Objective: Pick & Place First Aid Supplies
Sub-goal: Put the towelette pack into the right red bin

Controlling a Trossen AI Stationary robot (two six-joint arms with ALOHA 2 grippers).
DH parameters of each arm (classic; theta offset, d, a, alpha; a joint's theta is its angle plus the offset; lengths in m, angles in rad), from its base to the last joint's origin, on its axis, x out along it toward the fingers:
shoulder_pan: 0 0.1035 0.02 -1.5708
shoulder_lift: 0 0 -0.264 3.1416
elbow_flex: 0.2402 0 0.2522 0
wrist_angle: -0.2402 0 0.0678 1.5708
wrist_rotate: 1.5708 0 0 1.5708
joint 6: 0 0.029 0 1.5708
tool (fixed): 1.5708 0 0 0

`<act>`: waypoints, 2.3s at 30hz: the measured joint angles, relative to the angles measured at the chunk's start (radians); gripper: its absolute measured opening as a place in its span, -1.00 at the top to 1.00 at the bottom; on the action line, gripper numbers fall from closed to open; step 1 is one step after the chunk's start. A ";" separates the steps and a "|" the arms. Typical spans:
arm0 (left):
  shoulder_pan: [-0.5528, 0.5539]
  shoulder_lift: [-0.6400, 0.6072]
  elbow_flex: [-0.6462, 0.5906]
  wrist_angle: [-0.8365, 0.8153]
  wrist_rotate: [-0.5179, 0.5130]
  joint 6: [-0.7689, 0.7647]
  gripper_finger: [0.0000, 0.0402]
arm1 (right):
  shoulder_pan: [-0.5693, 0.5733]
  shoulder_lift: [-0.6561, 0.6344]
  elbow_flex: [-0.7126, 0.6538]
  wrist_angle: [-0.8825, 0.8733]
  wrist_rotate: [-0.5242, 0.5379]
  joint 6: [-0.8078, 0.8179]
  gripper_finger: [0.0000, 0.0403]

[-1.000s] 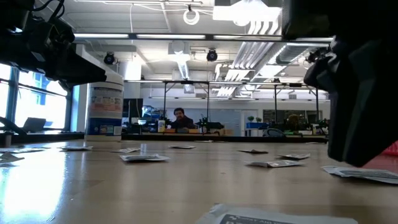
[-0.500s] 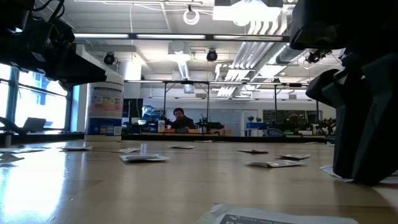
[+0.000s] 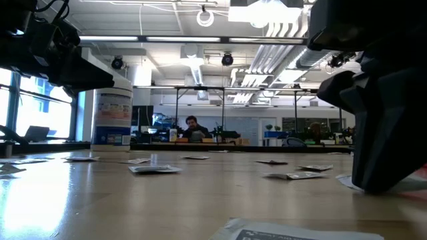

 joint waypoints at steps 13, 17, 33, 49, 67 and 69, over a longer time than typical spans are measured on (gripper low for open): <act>0.000 0.000 0.000 0.000 0.000 0.000 0.41 | -0.049 -0.051 -0.009 -0.046 0.024 0.084 0.99; 0.000 0.000 0.000 0.000 0.000 0.000 0.41 | -0.069 -0.142 -0.003 -0.081 0.026 0.159 0.99; 0.000 0.000 0.000 0.000 0.000 0.000 0.41 | -0.223 -0.526 -0.002 -0.763 0.156 0.550 1.00; 0.000 0.000 0.000 0.000 0.000 0.000 0.41 | -0.346 -0.584 -0.099 -1.098 0.082 0.739 0.99; 0.000 0.000 0.000 0.000 0.000 0.000 0.41 | -0.378 -0.580 -0.443 -0.792 -0.012 0.793 0.98; 0.000 0.000 0.000 0.000 0.000 0.000 0.41 | -0.379 -0.580 -0.427 -0.798 -0.012 0.792 0.95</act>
